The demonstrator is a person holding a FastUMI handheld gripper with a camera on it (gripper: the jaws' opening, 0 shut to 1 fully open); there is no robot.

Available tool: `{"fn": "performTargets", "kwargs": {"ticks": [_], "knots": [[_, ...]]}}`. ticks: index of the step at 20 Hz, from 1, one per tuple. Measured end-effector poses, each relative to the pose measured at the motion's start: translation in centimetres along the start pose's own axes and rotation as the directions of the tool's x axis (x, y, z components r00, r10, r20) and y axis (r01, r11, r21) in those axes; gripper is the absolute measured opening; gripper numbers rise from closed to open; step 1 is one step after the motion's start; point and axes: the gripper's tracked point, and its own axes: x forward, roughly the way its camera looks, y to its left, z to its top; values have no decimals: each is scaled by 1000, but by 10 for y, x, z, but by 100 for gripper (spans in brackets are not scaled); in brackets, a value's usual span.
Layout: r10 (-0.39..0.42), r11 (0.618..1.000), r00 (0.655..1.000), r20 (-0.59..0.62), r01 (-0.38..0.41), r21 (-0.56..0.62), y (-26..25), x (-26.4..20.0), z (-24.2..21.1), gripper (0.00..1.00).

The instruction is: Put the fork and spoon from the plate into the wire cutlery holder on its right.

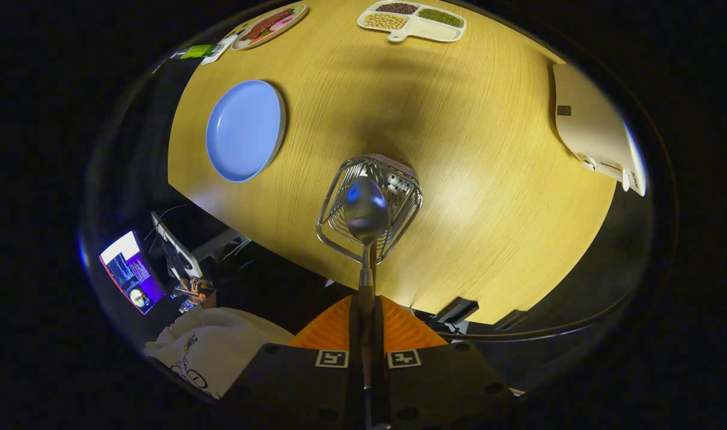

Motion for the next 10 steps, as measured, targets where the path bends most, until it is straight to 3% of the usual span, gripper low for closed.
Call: {"fn": "performTargets", "kwargs": {"ticks": [5, 7, 9, 10], "knots": [[28, 999, 999, 25, -29, 40, 3, -3, 14, 14], [38, 999, 998, 56, -40, 31, 6, -8, 15, 37], [51, 998, 993, 106, -53, 24, 11, -14, 18, 44], [57, 998, 989, 134, -60, 22, 14, -18, 18, 60]]}}
